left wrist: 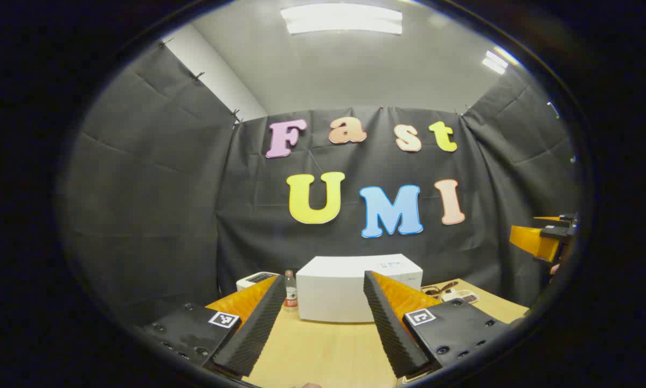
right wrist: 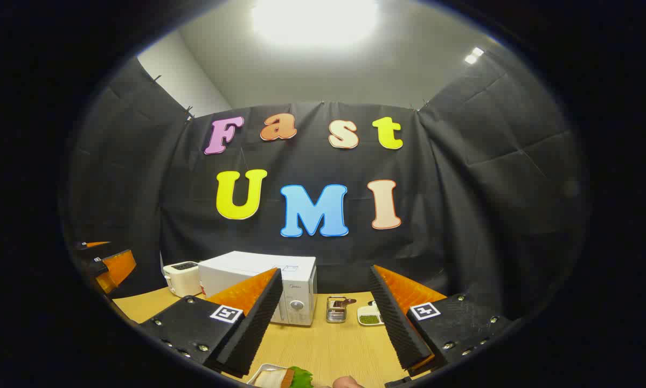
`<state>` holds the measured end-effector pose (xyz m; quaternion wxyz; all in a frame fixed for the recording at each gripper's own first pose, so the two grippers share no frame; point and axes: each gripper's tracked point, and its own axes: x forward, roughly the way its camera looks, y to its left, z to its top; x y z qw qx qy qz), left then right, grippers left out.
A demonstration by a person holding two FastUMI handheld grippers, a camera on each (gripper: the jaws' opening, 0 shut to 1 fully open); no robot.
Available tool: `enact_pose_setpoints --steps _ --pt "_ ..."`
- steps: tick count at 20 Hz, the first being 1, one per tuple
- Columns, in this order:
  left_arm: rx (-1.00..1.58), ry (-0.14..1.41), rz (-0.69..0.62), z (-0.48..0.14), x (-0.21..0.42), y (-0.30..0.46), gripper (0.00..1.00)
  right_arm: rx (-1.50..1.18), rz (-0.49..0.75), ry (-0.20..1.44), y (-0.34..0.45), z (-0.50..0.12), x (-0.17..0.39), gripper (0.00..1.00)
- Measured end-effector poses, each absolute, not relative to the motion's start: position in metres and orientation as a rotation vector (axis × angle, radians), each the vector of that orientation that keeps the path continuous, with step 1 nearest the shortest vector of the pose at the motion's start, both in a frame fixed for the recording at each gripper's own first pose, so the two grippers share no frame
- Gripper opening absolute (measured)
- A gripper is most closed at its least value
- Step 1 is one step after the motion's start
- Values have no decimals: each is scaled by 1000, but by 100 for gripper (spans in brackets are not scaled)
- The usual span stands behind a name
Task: Open the microwave oven with the left hand, put the food in, and close the microwave oven.
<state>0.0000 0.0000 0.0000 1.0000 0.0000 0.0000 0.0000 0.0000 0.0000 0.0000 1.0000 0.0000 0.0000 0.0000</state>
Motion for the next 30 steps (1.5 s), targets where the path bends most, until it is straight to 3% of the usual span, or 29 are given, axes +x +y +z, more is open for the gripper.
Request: enact_pose_setpoints --steps 9,30 --pt "15 6 23 -2 2 -2 94 -11 18 18 -7 -8 1 97" --pt "15 -1 -30 -17 44 -82 94 27 10 35 -64 -25 4 97"
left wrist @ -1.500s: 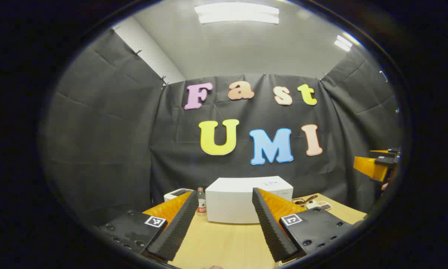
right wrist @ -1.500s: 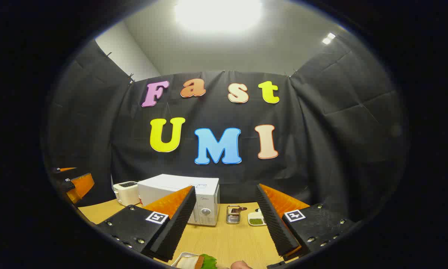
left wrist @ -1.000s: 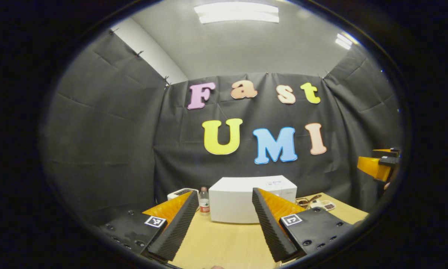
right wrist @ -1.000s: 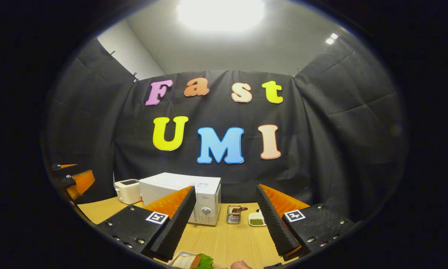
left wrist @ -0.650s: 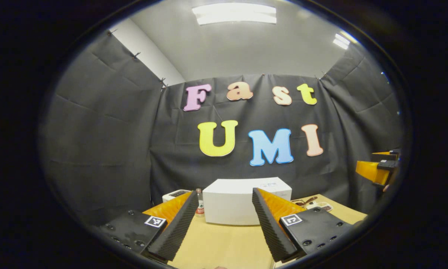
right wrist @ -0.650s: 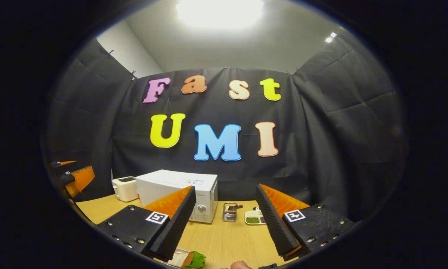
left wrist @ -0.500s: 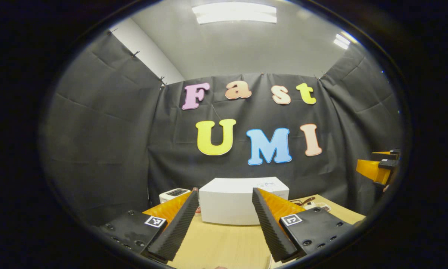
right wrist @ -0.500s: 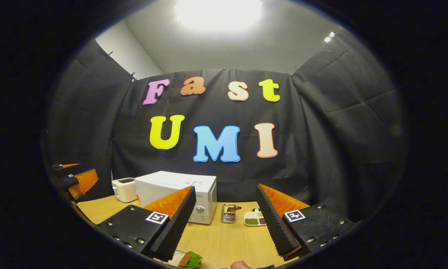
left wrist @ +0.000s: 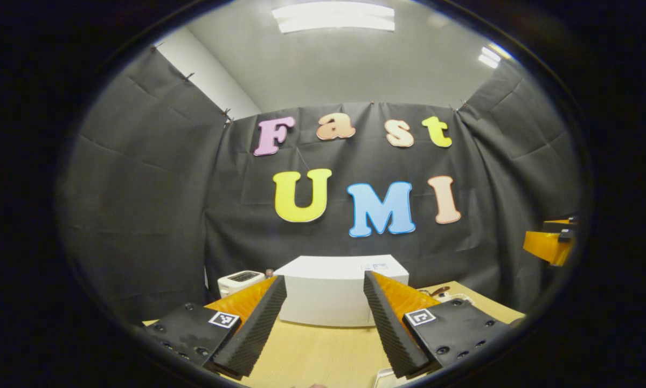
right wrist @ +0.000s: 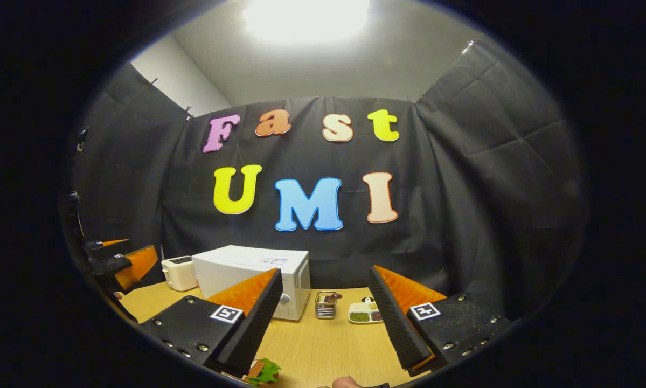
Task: Open the microwave oven with the left hand, put the food in, and close the microwave oven.
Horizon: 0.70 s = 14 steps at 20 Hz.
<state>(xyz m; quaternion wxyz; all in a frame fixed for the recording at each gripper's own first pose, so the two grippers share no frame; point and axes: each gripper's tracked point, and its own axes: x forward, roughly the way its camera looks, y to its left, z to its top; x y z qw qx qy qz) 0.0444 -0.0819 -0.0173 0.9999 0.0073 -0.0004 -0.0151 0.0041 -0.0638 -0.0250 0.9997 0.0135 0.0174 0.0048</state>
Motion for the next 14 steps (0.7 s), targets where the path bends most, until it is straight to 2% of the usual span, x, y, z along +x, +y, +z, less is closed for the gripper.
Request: enact_pose_setpoints --steps 14 --pt "3 44 -276 -83 178 -146 95 -20 -271 57 -90 -26 9 96"
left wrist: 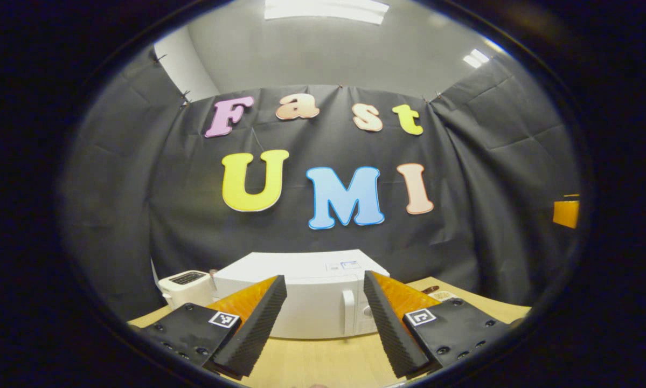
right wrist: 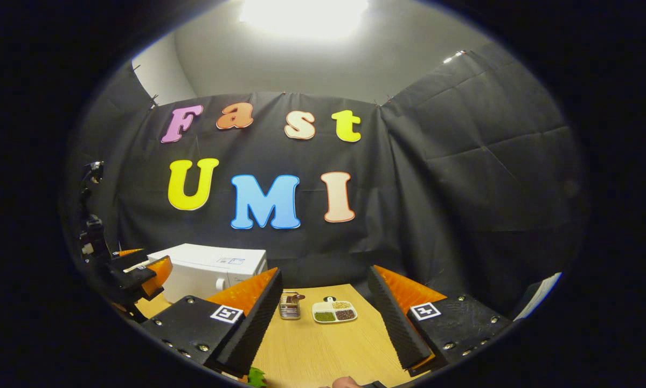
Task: Open the microwave oven with the left hand, put the food in, and close the microwave oven.
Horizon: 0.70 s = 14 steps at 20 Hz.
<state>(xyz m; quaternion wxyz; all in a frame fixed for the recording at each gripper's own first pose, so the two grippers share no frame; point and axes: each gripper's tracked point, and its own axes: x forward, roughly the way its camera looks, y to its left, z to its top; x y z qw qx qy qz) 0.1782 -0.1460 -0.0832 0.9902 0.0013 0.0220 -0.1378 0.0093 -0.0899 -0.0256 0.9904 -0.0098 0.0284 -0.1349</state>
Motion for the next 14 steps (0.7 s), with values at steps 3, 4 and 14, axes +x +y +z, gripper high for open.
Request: enact_pose_setpoints --steps 3,4,14 --pt "2 73 -322 -106 204 -161 95 -46 -328 64 -92 -25 5 97" --pt "-2 87 -333 -115 213 -165 97 -57 -349 64 -95 -25 3 97" --pt "9 218 -416 -204 284 -209 95 -92 -529 123 -100 -38 -12 97"
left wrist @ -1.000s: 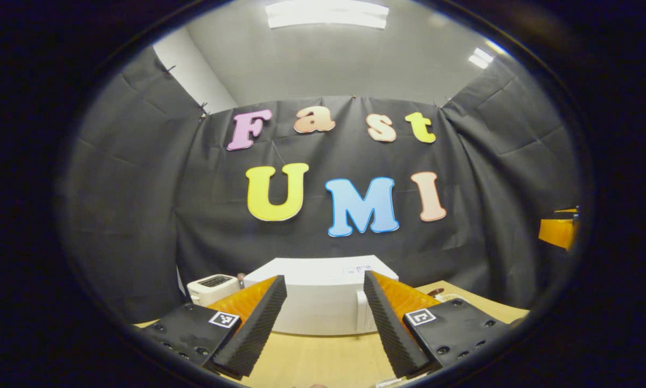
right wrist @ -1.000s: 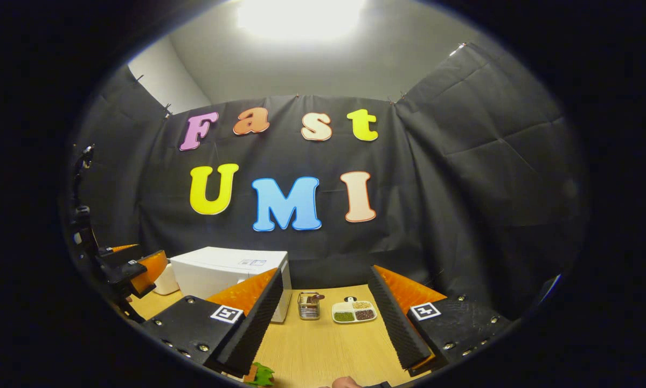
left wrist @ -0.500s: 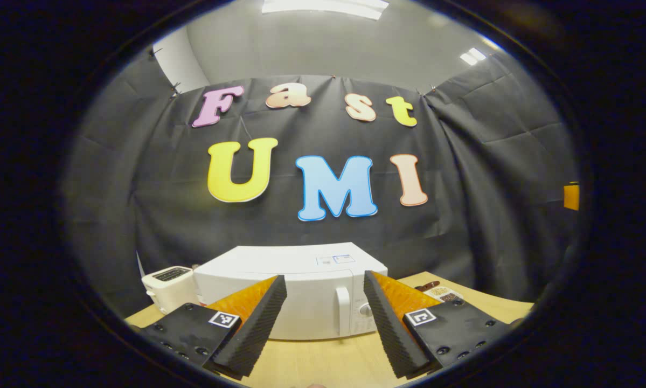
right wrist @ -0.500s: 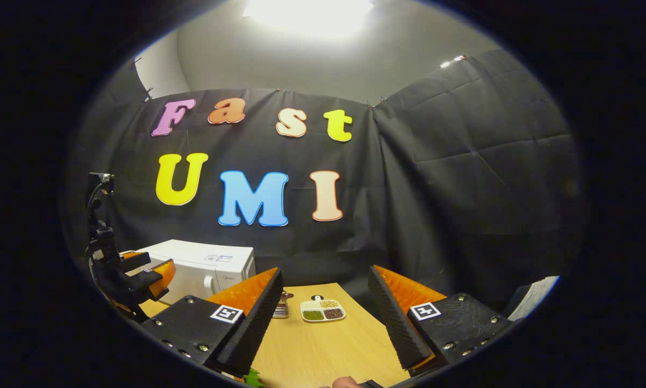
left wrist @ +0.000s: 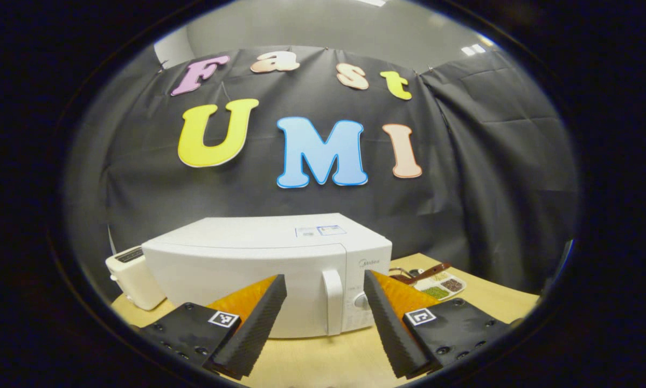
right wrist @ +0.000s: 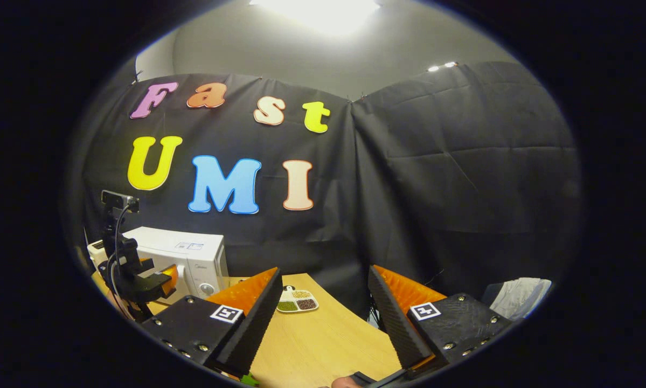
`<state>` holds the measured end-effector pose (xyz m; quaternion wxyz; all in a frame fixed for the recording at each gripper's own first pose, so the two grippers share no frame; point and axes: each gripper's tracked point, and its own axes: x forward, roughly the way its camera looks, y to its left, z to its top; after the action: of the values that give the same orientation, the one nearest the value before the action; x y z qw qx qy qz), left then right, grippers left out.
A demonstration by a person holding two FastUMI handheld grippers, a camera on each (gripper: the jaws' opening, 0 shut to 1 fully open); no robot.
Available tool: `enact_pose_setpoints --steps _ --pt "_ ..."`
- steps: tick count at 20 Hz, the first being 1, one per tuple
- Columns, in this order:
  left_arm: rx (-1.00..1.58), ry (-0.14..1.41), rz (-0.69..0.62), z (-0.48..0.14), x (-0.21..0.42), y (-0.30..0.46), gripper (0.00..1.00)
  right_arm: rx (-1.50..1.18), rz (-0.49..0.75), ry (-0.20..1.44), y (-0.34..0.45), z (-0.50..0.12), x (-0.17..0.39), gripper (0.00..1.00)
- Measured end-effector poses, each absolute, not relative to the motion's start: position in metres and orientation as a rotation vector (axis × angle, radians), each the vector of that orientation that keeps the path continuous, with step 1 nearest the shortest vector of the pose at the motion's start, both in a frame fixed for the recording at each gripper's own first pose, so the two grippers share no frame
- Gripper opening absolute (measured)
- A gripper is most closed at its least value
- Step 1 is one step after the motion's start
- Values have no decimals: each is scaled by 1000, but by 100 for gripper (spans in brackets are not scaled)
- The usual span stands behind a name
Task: Open the microwave oven with the left hand, put the food in, and close the microwave oven.
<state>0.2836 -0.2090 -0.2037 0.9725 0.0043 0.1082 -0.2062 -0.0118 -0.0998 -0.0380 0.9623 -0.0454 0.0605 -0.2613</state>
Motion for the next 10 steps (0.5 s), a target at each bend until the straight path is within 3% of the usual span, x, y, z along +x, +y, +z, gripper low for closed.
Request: enact_pose_setpoints --steps 8,10 --pt "56 315 -440 -263 312 -226 97 -125 -627 156 -100 -44 -30 97" --pt "57 314 -450 -266 312 -233 90 -133 -645 168 -100 -47 -35 97"
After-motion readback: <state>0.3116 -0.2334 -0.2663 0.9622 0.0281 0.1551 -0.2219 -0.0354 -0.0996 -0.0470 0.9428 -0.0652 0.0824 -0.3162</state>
